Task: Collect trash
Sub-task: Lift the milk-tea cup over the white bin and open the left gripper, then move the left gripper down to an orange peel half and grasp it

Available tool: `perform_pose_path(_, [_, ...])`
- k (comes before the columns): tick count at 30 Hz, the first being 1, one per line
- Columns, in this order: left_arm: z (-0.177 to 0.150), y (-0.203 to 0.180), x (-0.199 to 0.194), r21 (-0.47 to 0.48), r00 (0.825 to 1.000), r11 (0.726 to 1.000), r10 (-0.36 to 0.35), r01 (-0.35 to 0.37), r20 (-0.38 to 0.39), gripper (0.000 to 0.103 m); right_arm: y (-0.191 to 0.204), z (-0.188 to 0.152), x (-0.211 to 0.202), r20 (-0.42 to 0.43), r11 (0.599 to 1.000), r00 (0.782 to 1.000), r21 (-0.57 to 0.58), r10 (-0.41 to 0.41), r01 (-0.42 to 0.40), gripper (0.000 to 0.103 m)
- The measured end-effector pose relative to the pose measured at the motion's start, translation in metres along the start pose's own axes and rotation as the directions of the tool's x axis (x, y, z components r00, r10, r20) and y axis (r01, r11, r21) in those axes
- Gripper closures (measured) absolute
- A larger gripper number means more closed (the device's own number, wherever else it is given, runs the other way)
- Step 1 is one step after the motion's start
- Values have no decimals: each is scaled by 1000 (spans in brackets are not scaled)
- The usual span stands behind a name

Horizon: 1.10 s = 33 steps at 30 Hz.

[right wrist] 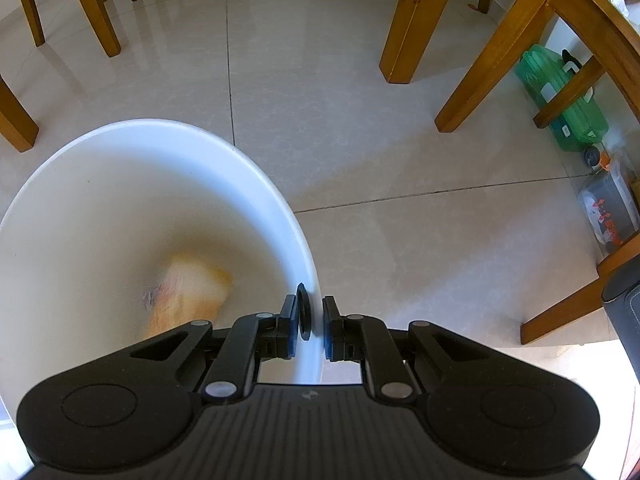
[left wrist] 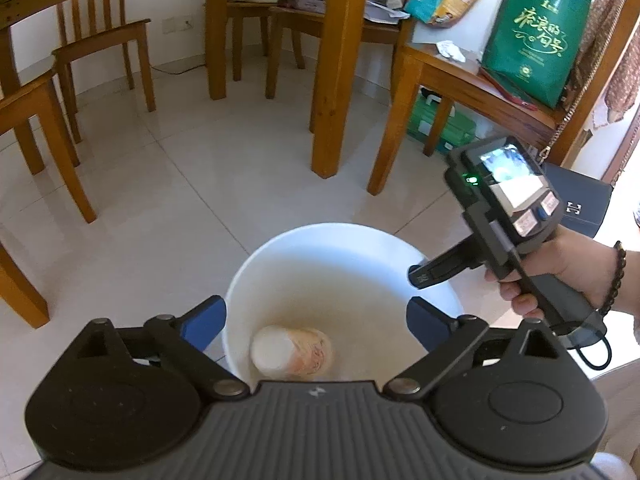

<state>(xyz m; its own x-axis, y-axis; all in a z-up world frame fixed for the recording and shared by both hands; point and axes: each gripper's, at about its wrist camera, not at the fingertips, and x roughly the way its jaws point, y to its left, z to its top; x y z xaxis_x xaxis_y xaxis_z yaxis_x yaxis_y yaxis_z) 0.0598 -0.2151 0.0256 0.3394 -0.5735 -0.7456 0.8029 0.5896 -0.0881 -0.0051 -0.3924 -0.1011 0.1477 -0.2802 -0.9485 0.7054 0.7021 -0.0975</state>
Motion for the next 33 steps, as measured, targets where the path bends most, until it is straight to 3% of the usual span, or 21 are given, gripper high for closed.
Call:
perform_pose_path(10, [-28,43,-12,-96,996,992,81,-83,-21,5,4,1,2,2,1000,1000,-5,-6,6,88])
perform_pose_path(18, [-59,94,-25,-223,981,956,193,-191,-16,5,3,0,2,3,1000,1000,-4,-6,6,88])
perform_pose_path(25, [-104,150,-18,-335,950,889,300,-313,-93,5,4,0,1,4,1000,1000,-5,-10,10,88])
perform_pose_path(28, [-129,172,-4,-355,928,857,343,-374,-149,5,5,-1,0,4,1000,1000,-5,-11,11,88])
perform_pose_path(33, [-179,215,24,-457,898,774,350,-438,-267,5,6,-3,-2,4,1000,1000,-14,-20,20,88])
